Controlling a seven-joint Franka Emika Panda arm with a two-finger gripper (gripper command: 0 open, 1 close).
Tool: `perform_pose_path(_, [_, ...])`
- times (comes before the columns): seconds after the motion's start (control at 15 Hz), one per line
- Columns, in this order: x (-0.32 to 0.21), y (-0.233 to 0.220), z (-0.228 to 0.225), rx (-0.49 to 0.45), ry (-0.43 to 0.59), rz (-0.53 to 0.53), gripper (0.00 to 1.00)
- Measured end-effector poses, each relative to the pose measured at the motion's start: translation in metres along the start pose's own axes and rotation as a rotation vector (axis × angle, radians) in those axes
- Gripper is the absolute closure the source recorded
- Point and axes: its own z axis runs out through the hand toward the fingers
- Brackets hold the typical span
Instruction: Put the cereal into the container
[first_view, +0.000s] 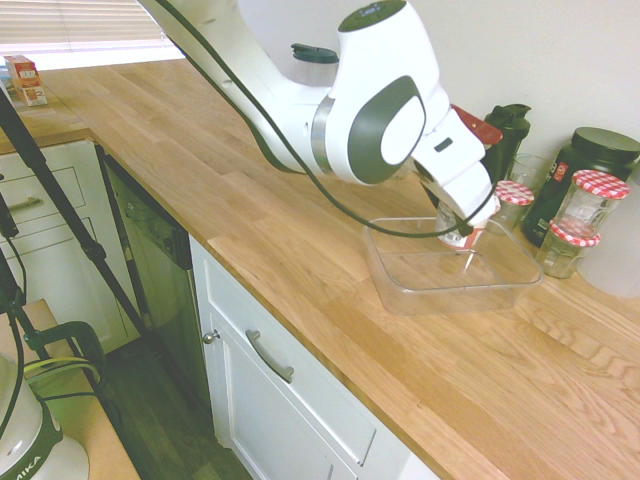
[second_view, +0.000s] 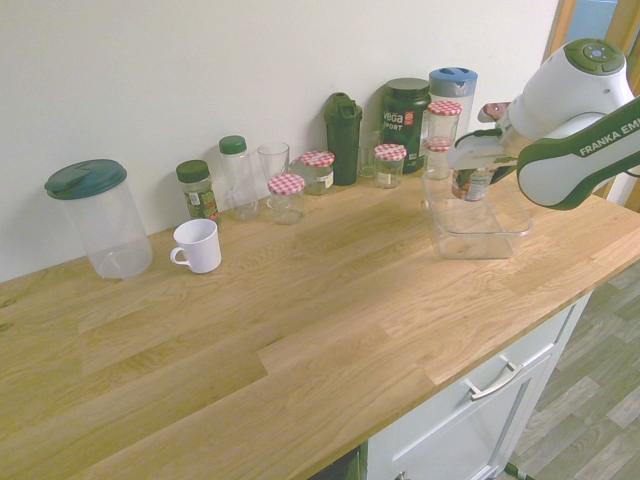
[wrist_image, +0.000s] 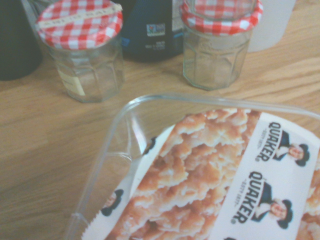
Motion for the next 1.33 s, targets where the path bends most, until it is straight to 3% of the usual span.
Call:
perform_pose_path(0.53, [-0.015, 0.018, 0.038, -0.115, -0.091, 0.005, 1.00])
perform_pose_path(0.6, [-0.018, 0.017, 0.039, -0.123, -0.104, 0.005, 0.00])
perform_pose_path(1.33, [-0.019, 0.016, 0.039, -0.156, -0.160, 0.016, 0.00])
